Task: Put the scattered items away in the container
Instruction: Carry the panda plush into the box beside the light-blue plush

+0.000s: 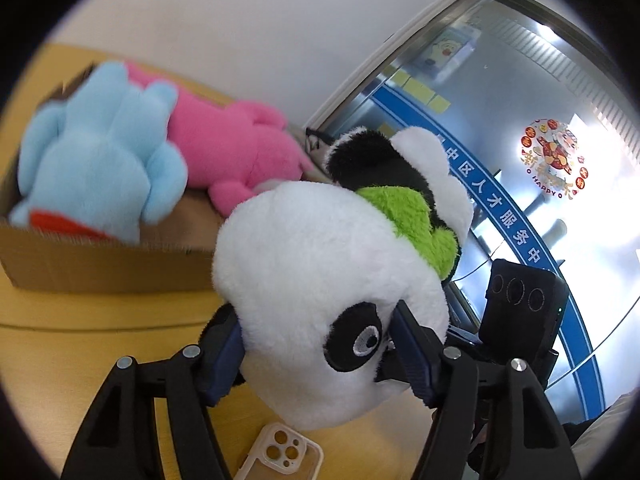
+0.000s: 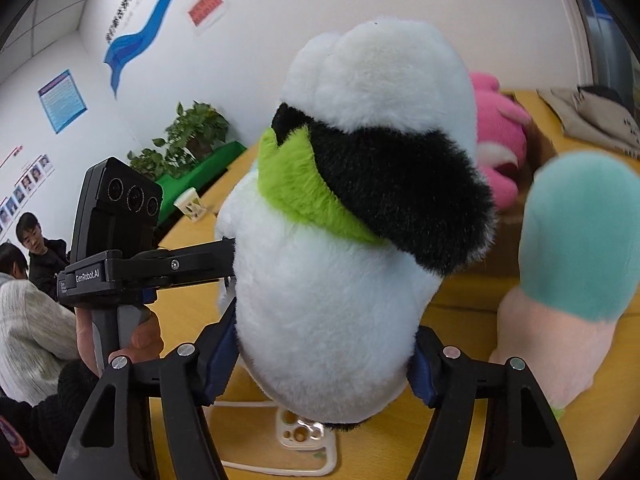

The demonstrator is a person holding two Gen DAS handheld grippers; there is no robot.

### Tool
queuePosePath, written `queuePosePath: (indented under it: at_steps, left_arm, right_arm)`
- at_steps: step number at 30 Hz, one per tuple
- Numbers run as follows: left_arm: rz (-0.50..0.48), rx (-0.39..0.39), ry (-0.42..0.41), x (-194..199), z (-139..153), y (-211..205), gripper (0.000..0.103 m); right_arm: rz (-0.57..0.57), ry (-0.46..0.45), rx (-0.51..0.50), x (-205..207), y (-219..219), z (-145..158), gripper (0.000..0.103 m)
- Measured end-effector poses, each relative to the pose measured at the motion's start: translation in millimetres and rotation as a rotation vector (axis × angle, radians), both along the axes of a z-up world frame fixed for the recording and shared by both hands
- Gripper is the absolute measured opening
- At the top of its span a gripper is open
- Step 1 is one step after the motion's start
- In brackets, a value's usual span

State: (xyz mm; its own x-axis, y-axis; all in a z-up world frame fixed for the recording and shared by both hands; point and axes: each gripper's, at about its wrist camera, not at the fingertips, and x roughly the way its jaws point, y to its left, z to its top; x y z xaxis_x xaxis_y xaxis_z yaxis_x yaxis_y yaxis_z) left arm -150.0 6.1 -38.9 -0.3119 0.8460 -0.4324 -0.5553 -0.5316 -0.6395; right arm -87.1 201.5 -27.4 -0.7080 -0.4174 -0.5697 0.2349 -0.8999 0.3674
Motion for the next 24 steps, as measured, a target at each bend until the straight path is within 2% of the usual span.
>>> queuePosePath:
  at_steps: [7, 10, 17, 21, 24]
  left_arm:
    - [0.048, 0.005, 0.137, 7, 77, -5, 0.066]
    - [0.075, 0.011, 0.181, 2, 107, -6, 0.065]
    - [0.090, 0.001, 0.341, -16, 194, -2, 0.064]
    - [0.117, -0.034, 0.387, -42, 220, 4, 0.063]
    - [0.123, -0.050, 0.367, -76, 225, 8, 0.063]
  right_arm:
    - [0.036, 0.137, 0.020, 15, 2, 66, 0.075]
    - [0.043, 0.201, 0.037, 13, 2, 97, 0.075]
    - [0.076, 0.364, 0.113, 2, -2, 176, 0.075]
    - [0.087, 0.417, 0.142, -17, 2, 210, 0.075]
    - [0.081, 0.421, 0.152, -36, 4, 223, 0.075]
